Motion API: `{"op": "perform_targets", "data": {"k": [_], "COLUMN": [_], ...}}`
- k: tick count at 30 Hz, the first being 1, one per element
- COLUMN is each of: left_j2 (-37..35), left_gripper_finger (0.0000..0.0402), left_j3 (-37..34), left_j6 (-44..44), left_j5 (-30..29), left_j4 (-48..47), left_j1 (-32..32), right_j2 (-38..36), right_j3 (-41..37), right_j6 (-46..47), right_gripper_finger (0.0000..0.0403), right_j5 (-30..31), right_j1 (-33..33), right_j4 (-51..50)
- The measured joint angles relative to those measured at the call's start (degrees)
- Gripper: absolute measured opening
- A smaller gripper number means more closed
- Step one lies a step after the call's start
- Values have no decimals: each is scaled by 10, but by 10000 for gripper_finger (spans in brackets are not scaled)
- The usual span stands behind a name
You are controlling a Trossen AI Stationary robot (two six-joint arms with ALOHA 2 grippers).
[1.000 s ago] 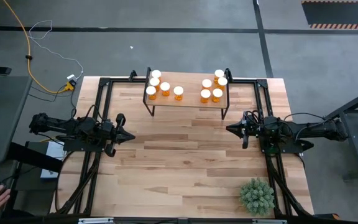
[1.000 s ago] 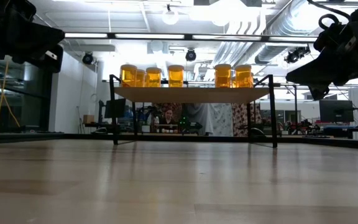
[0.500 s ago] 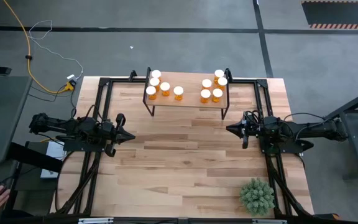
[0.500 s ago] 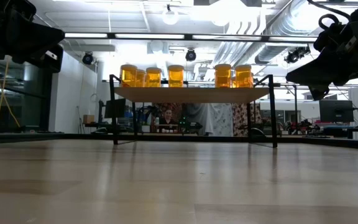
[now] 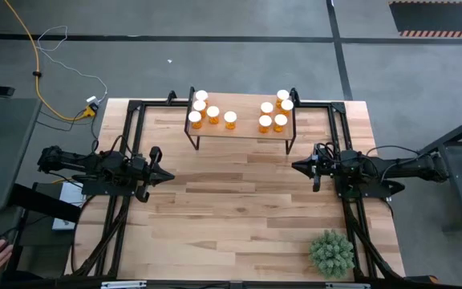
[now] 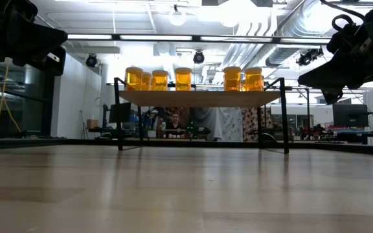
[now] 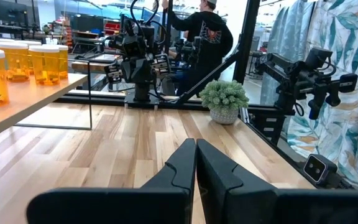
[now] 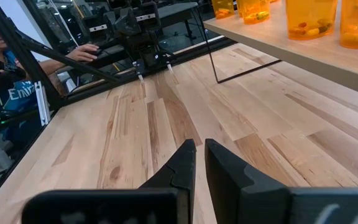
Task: Pick and place medicine bottles onto shelf by color
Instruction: Return to Home Position
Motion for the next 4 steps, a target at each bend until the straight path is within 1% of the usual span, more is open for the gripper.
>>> {"op": "perform_targets", "data": {"k": [4], "left_j2": [0], "left_gripper_finger": [3], "left_j3": [0], "left_j6": [0], "left_j5": [0], "left_j4": [0], "left_j1": [0], "right_j2": [0], "right_j3": [0], "right_j6": [0], "right_gripper_finger": [28], "right_j5": [0], "right_j1": [0], "right_j4": [0]}}
